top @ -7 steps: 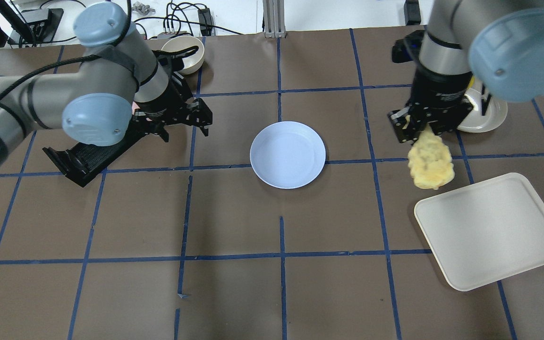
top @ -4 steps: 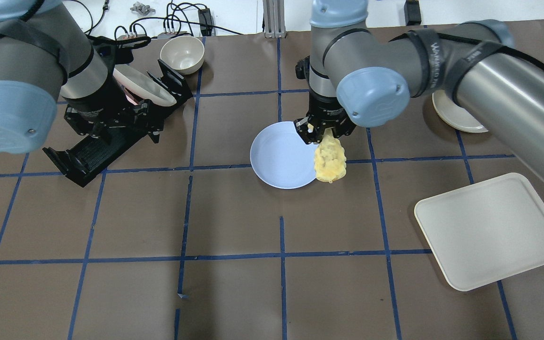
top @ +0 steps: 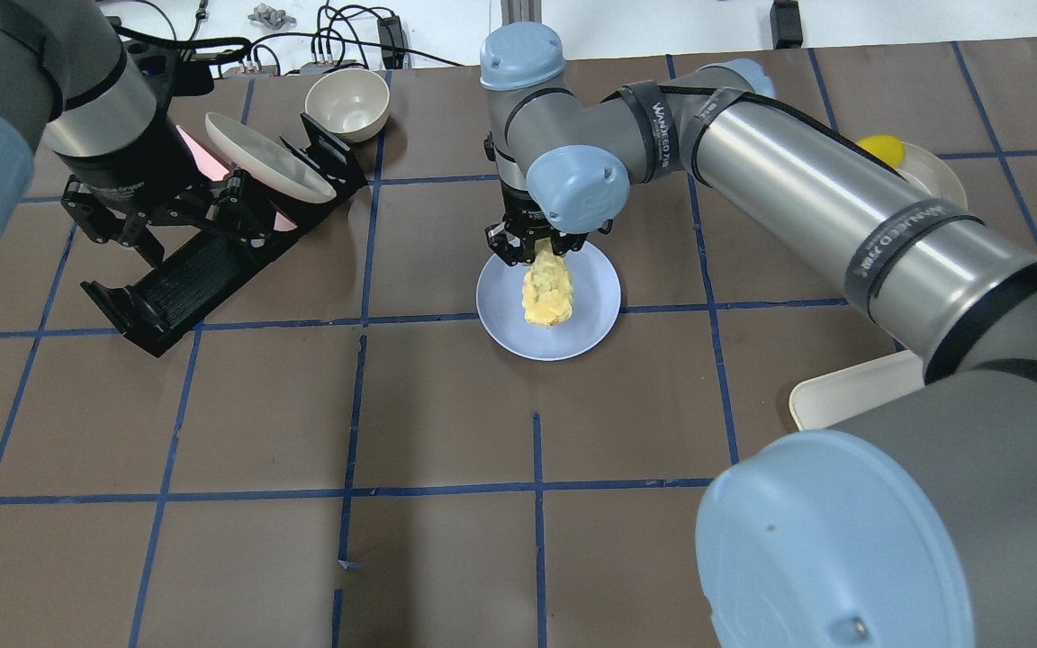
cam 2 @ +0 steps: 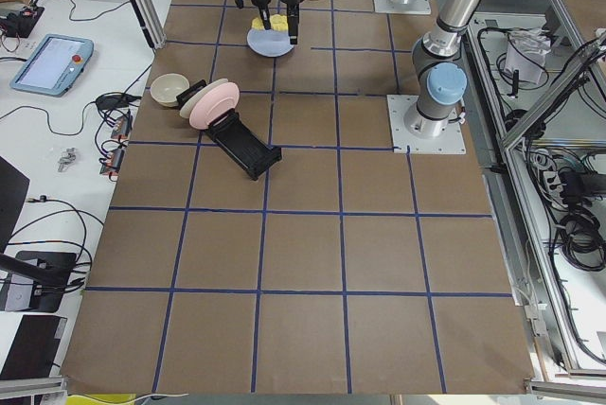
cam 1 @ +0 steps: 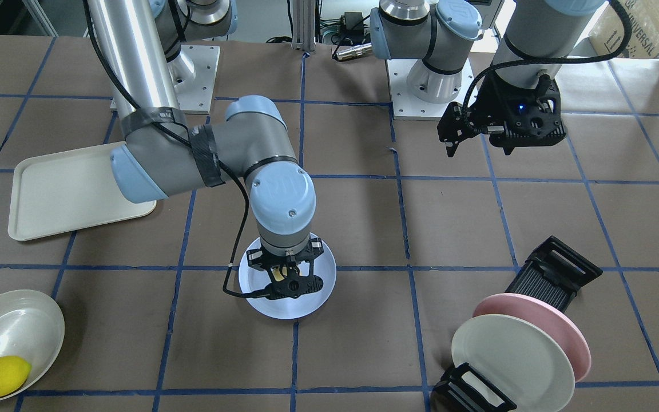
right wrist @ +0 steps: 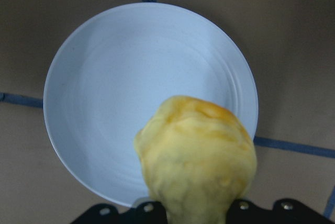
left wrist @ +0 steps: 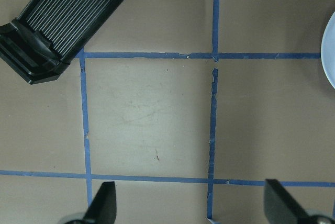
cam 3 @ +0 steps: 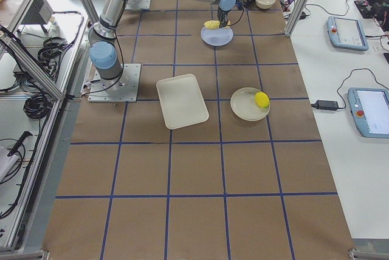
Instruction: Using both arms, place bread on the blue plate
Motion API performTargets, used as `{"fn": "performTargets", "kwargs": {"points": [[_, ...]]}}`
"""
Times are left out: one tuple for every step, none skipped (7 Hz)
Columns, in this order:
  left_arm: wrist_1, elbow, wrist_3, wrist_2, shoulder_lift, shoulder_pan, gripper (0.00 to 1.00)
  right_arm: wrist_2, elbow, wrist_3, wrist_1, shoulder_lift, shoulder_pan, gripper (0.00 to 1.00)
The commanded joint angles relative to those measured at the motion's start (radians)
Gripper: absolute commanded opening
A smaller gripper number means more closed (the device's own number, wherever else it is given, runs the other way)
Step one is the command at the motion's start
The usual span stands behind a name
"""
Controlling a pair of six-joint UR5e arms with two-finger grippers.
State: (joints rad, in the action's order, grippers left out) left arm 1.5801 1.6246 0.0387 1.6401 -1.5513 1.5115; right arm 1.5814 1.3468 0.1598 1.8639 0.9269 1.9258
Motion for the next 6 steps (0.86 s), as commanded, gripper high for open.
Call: {"fn": "performTargets", "kwargs": {"points": [[0.015,-0.032,0.001,-0.005,-0.027,-0.001,1.00,0.038,-0.017,0.014,0.010,-0.052,-0.001,0.87],[0.015,-0.034,0.001,-0.009,-0.023,-0.001,1.00,0.070,-0.018,0.015,0.009,-0.062,-0.002,0.99],[0.020,-0.040,-0.002,-0.006,-0.027,-0.002,1.00,0.072,-0.021,0.015,0.006,-0.060,-0.002,1.00],[0.059,-0.073,-0.002,-0.008,-0.039,-0.005,1.00,0.075,-0.037,0.009,-0.008,-0.036,-0.014,1.00],[0.099,-0.110,-0.002,0.000,-0.065,-0.002,1.00,0.083,-0.020,0.003,-0.017,0.016,-0.016,1.00],[0.098,-0.138,-0.002,0.000,-0.078,-0.002,1.00,0.089,-0.017,-0.041,-0.076,0.070,-0.043,0.99]]}}
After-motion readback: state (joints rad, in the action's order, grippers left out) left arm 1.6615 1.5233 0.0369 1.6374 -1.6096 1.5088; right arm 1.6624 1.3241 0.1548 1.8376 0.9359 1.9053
